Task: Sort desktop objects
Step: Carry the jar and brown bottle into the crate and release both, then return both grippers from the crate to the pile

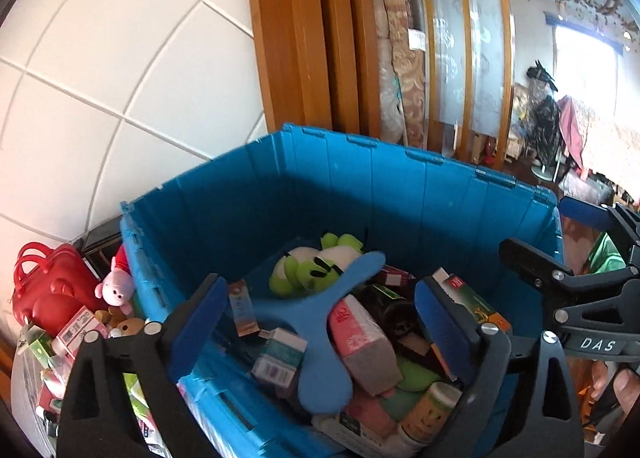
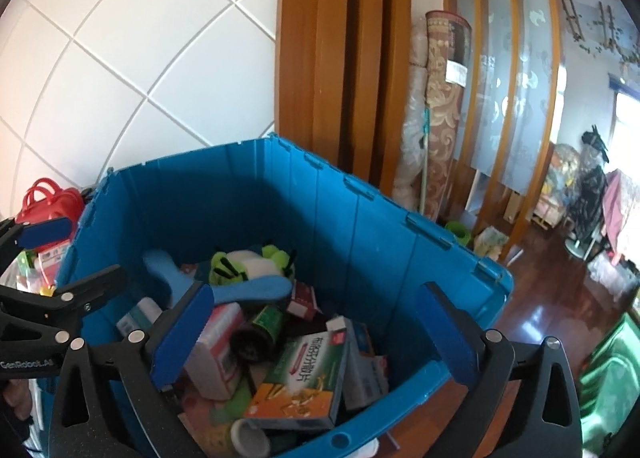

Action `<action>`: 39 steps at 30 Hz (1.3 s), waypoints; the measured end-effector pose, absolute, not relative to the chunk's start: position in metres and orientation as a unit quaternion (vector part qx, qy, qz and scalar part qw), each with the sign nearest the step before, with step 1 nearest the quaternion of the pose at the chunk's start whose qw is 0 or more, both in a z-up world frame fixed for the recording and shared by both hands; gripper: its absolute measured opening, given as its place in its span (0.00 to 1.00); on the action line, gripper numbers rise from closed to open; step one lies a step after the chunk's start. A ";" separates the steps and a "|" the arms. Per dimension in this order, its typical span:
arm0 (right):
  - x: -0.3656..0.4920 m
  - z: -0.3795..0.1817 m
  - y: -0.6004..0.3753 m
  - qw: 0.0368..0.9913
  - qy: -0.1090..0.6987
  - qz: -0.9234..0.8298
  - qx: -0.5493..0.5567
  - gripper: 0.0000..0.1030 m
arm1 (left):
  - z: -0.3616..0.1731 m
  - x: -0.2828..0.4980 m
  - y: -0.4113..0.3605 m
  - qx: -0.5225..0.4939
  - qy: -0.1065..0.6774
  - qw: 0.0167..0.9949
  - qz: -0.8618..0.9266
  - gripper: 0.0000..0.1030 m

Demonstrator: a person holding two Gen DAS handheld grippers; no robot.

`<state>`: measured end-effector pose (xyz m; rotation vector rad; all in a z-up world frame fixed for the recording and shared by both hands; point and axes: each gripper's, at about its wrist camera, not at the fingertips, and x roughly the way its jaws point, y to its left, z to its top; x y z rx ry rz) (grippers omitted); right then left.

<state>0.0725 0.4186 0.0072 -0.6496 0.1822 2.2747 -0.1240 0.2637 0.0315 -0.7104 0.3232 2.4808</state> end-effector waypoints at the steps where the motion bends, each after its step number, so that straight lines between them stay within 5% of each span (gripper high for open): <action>1: 0.072 0.009 0.416 0.375 0.070 0.890 -0.251 1.00 | 0.033 -0.122 0.258 -0.257 0.117 0.264 0.922 0.95; 25: -0.022 0.063 0.229 0.301 0.031 0.933 -0.197 1.00 | 0.008 -0.120 0.013 -0.247 0.052 0.139 0.958 0.95; 39: -0.165 -0.029 0.170 0.217 0.041 0.921 -0.322 1.00 | -0.110 -0.175 -0.156 -0.380 0.019 -0.002 0.925 0.95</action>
